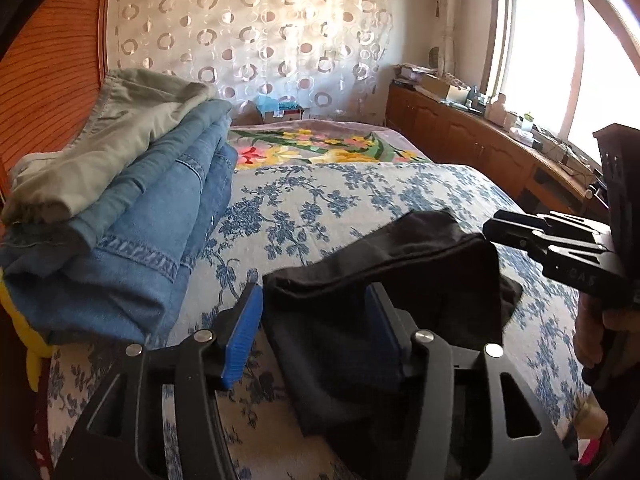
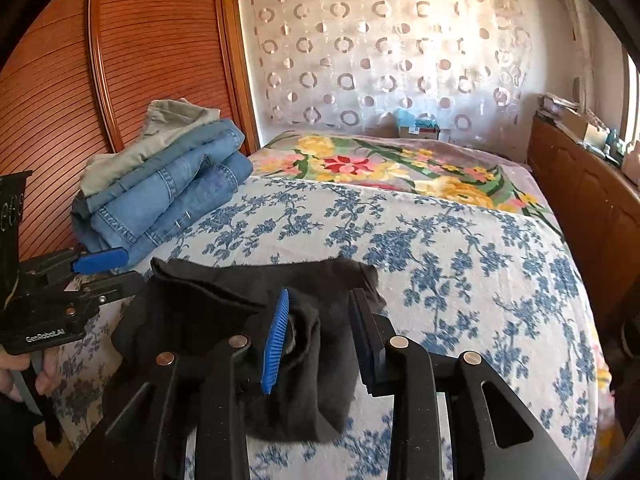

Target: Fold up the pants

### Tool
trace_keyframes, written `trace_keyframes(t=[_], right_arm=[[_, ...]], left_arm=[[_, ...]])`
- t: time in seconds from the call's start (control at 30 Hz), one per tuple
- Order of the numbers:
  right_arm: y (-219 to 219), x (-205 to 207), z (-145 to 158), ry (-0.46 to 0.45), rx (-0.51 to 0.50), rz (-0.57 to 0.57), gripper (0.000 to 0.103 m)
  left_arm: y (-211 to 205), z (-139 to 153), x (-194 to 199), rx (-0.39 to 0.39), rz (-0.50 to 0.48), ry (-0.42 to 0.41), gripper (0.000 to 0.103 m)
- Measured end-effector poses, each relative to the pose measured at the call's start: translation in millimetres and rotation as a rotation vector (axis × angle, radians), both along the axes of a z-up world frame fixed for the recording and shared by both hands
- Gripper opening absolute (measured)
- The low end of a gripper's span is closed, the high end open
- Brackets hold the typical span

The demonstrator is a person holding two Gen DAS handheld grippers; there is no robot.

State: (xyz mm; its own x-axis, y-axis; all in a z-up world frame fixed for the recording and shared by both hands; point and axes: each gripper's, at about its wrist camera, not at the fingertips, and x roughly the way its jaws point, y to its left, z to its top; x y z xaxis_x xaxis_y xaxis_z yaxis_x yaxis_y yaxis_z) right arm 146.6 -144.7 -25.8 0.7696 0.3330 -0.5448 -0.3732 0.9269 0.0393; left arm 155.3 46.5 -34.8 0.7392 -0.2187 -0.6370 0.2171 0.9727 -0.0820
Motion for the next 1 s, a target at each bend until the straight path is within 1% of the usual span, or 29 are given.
trace_keyframes(t=[0.17,0.33,0.43,0.5,0.67,0.83,0.9,0.93,1.0], right_arm=[[-16,-21,-7,0.014,0.025,0.005,0.033],[-26,-43,-14,0.031,0.014,0.006,0.034],[-27,-55,-18,0.046,0.019,0.018,0.034],[-26,-63,-18,0.048,0.017,0.027,0.034],[-20,-74,-23,0.036,-0.026,0.031,0.034],[-26,-75,-29,0.041,-0.041,0.015,0.034],[-31,-77,-29,0.043,-0.036,0.008,0.034],[-33,-78,-29,0.043,-0.036,0.006,0.034],[-37,-80,-28,0.043,-0.034,0.001,0.034]], left_arm=[[-8,-8,-26,0.018,-0.031,0.014,0.055],[-15,-21,-52,0.018,-0.074,0.05,0.055],[-17,-28,-64,0.011,-0.085,0.068,0.055],[-20,-31,-70,0.02,-0.09,0.08,0.055],[-27,-30,-86,0.026,-0.1,0.076,0.055],[-41,-21,-102,0.005,-0.149,0.046,0.054],[-49,-21,-105,0.003,-0.173,0.039,0.048],[-53,-22,-106,0.005,-0.185,0.042,0.042],[-61,-26,-105,0.017,-0.214,0.053,0.039]])
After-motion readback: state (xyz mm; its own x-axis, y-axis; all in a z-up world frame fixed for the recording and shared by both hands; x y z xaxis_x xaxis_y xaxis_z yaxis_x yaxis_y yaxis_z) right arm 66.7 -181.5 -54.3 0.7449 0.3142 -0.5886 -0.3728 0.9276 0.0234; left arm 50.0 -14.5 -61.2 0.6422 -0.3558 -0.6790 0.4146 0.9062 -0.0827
